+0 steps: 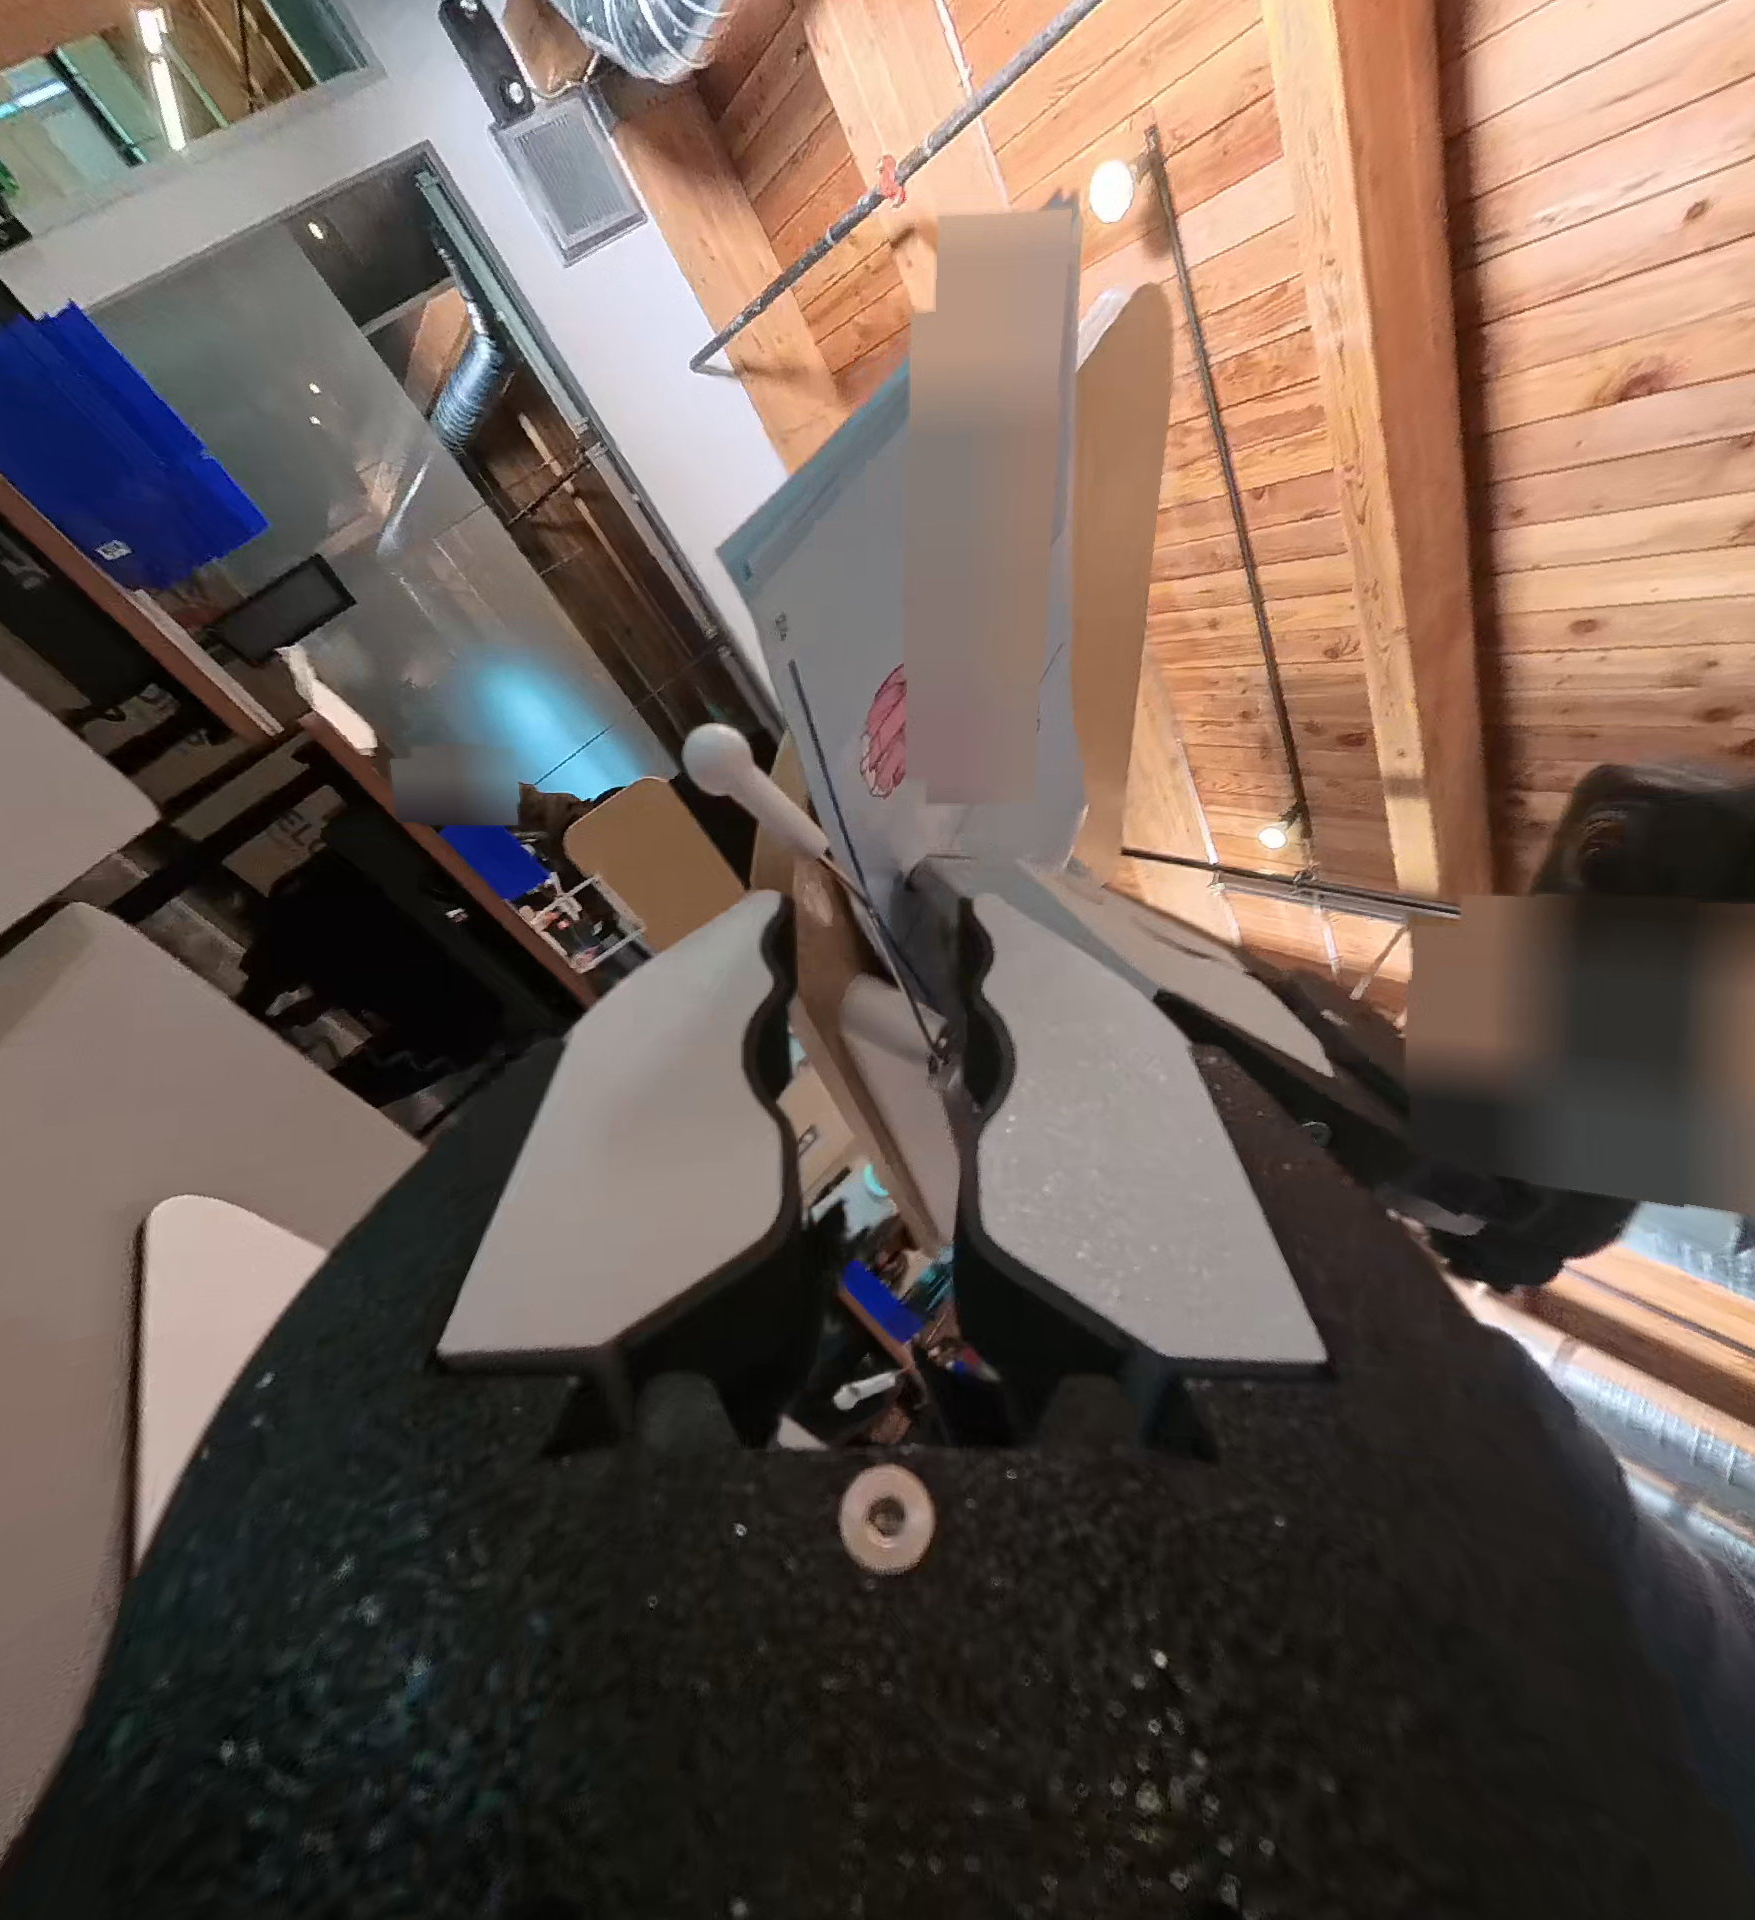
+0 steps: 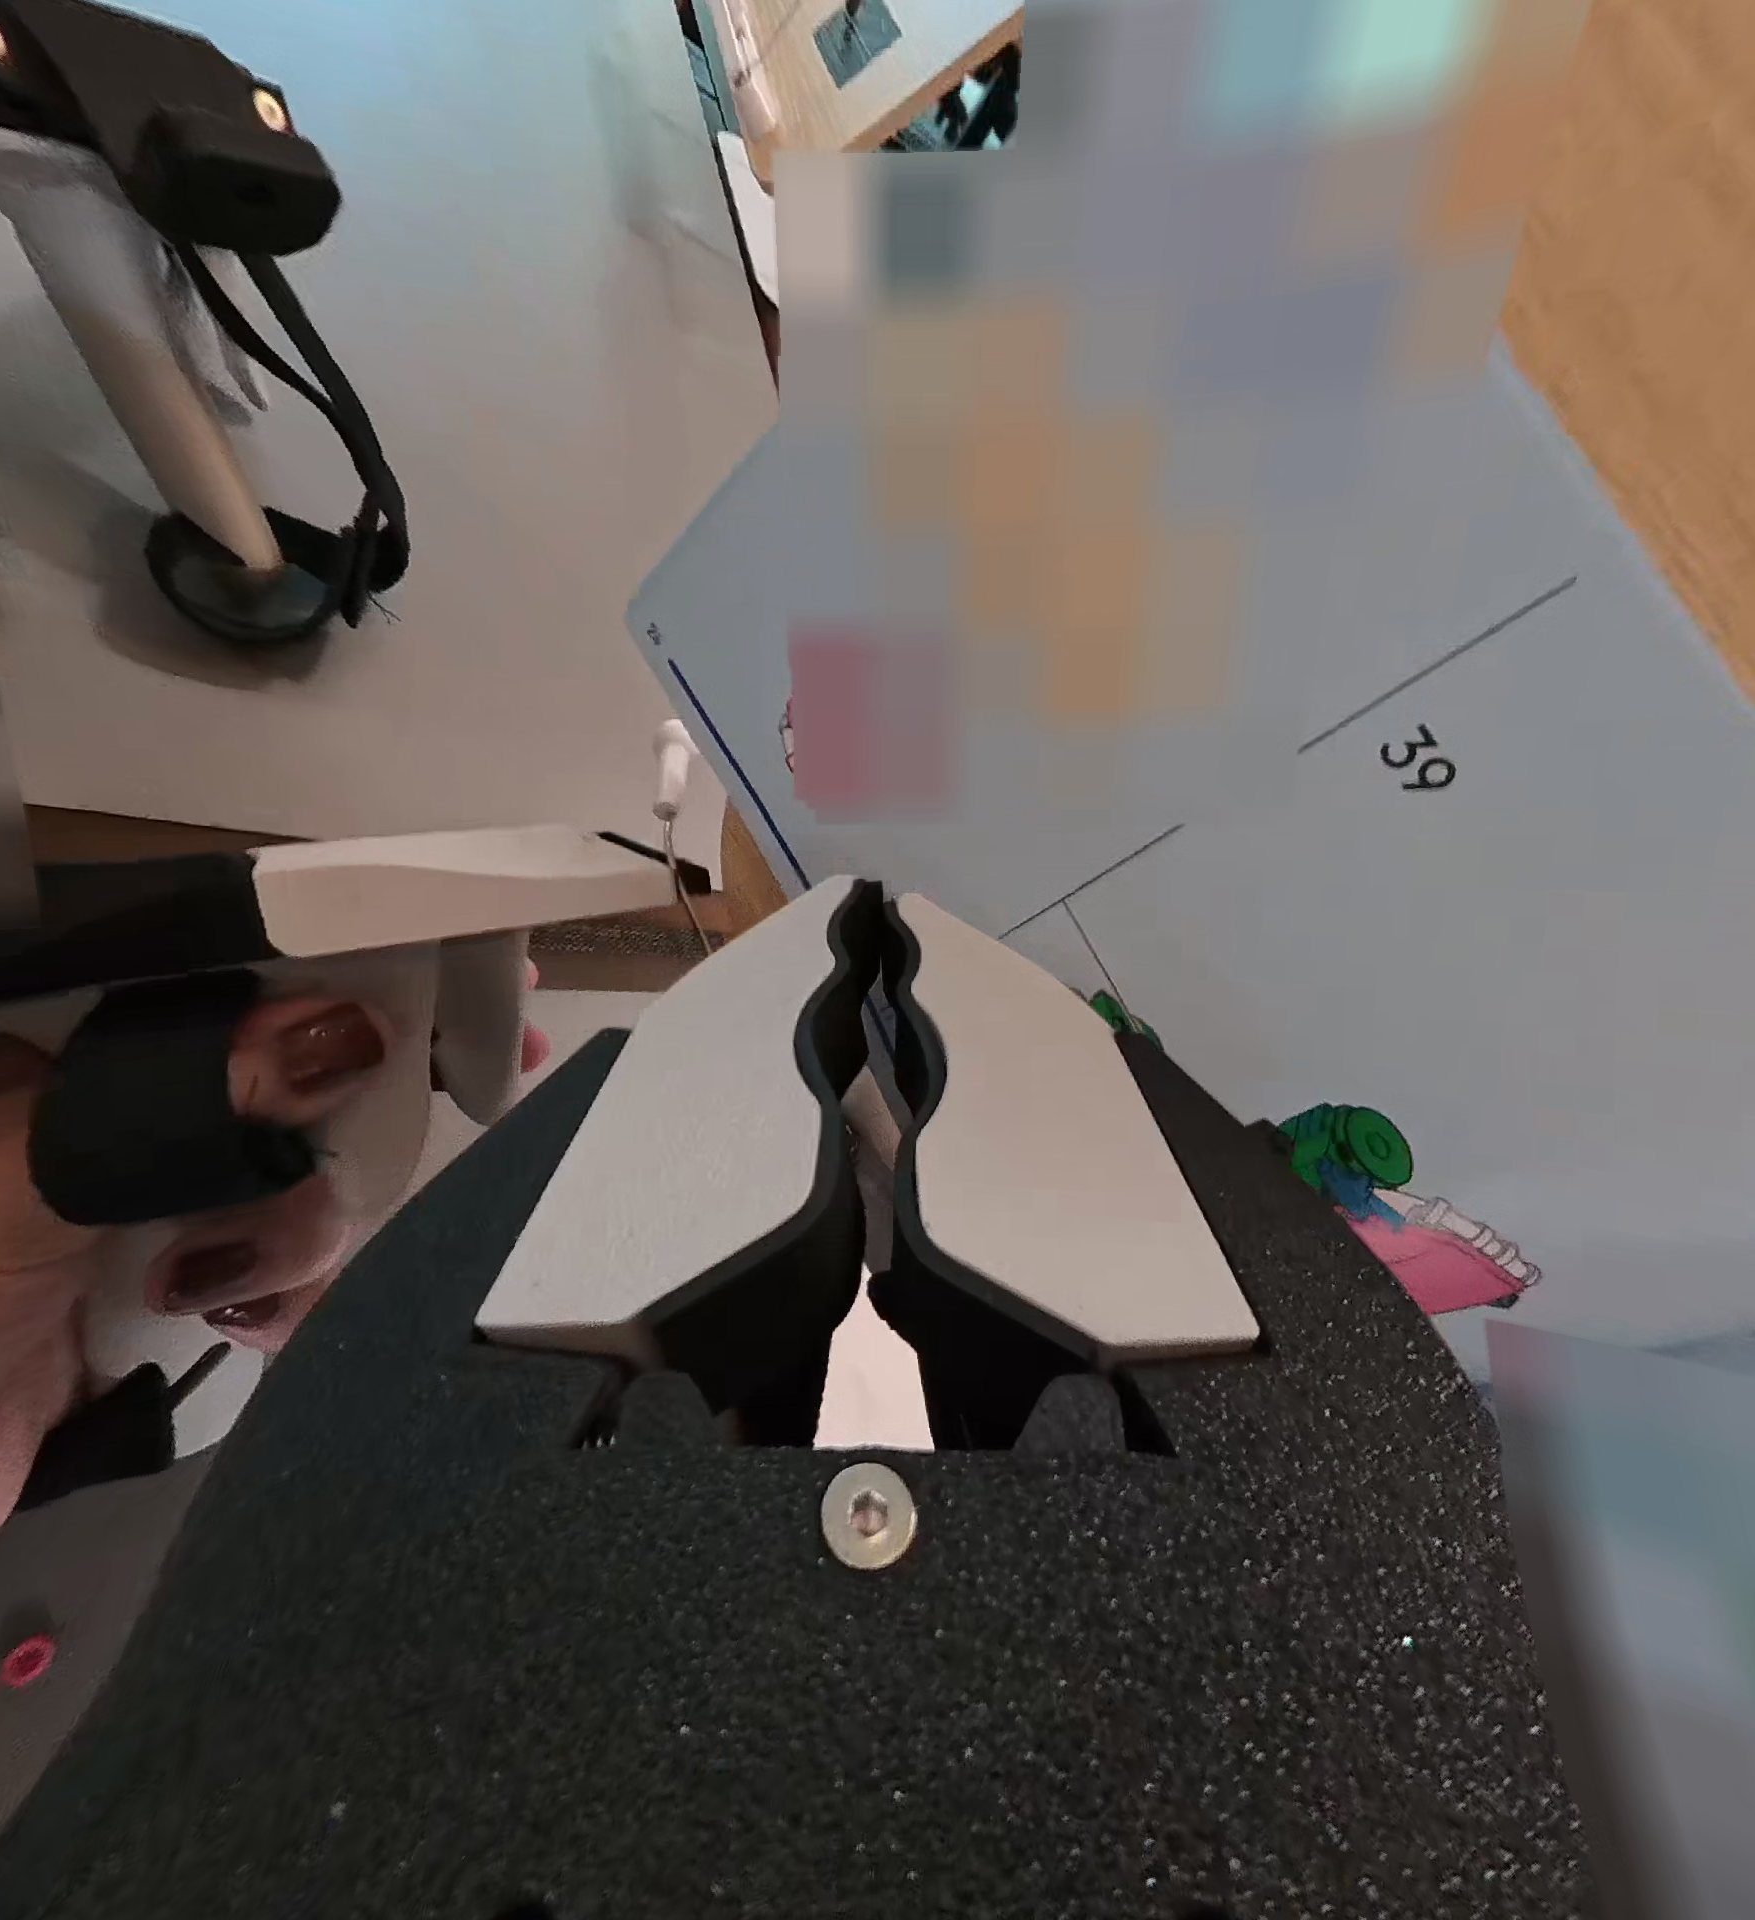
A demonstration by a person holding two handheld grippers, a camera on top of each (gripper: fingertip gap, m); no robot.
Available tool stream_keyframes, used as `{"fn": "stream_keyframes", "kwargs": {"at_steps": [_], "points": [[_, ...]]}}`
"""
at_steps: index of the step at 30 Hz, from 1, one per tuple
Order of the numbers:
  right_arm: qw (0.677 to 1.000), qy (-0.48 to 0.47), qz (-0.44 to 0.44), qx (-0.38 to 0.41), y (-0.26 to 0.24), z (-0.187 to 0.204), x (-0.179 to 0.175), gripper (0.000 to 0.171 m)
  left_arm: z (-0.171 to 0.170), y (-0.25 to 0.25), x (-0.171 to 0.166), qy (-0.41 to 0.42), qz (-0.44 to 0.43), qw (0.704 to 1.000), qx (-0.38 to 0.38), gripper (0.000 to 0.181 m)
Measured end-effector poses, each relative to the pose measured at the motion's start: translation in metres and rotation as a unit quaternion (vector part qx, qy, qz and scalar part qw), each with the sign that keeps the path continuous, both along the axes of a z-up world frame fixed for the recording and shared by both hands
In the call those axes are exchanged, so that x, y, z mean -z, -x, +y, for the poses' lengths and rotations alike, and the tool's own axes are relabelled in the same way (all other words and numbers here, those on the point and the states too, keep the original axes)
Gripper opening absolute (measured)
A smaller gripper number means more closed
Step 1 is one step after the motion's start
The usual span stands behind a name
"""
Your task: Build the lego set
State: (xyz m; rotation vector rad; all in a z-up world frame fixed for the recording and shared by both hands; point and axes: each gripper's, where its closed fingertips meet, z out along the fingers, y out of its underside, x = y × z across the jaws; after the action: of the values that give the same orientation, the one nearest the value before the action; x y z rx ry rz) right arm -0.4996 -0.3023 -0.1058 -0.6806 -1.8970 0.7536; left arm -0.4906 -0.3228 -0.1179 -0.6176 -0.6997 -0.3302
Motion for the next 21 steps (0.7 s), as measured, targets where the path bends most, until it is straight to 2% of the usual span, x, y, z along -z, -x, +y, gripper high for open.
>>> {"fn": "stream_keyframes", "kwargs": {"at_steps": [2, 4, 13, 17, 21], "points": [[1.000, 0.006, -0.005, 0.001, 0.001, 0.002, 0.002, 0.000, -0.005, -0.001, -0.004, -0.024, 0.012, 1.000, 0.002, 0.011], [1.000, 0.008, -0.004, -0.002, 0.001, 0.002, 0.002, 0.000, -0.005, 0.000, -0.002, -0.012, 0.015, 1.000, -0.008, 0.003], [0.999, 0.029, -0.018, -0.002, 0.002, 0.001, 0.001, 0.000, -0.005, -0.010, -0.018, 0.046, 0.121, 0.991, -0.038, 0.000], [0.999, 0.031, -0.026, -0.001, 0.002, 0.001, 0.001, 0.000, 0.001, -0.007, -0.027, 0.130, 0.164, 0.978, -0.021, 0.001], [0.999, 0.044, -0.028, -0.001, 0.003, 0.001, -0.001, 0.000, 0.009, -0.004, -0.034, 0.264, 0.234, 0.935, -0.018, 0.002]]}}
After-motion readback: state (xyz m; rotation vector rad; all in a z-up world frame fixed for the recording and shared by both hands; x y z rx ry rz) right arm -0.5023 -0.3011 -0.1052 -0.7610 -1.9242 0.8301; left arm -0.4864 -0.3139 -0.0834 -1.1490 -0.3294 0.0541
